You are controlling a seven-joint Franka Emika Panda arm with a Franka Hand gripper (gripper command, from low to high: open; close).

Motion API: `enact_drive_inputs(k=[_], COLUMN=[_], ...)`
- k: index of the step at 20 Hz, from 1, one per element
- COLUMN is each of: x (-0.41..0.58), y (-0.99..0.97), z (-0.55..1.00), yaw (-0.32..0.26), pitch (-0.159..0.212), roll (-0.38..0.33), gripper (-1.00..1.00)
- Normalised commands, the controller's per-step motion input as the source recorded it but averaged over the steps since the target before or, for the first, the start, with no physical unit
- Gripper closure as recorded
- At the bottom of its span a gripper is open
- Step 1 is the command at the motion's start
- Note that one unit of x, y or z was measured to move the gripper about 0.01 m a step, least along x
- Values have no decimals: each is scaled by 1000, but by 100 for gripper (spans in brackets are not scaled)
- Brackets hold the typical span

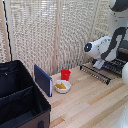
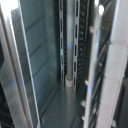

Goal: Gently stretch your hand towards the oven tray's handle, obtaining a firm grip, and draw it cautiously out of the oven. Transition your grip to the hot dog bowl, gingerly seizing the edge, and elevate it from the surface. Hover the bowl over the tray, delicately lower it, and temper your grip, establishing the bowl's equilibrium.

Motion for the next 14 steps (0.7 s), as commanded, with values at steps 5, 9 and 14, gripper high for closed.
enact_drive_inputs(k=[5, 9, 14], x=[0, -1, 7], y=[-43, 0, -14], z=[0, 0, -2], yaw=[1, -14, -4], pitch=[-2, -16, 12], roll=[-69, -97, 25], gripper=[100, 100, 100])
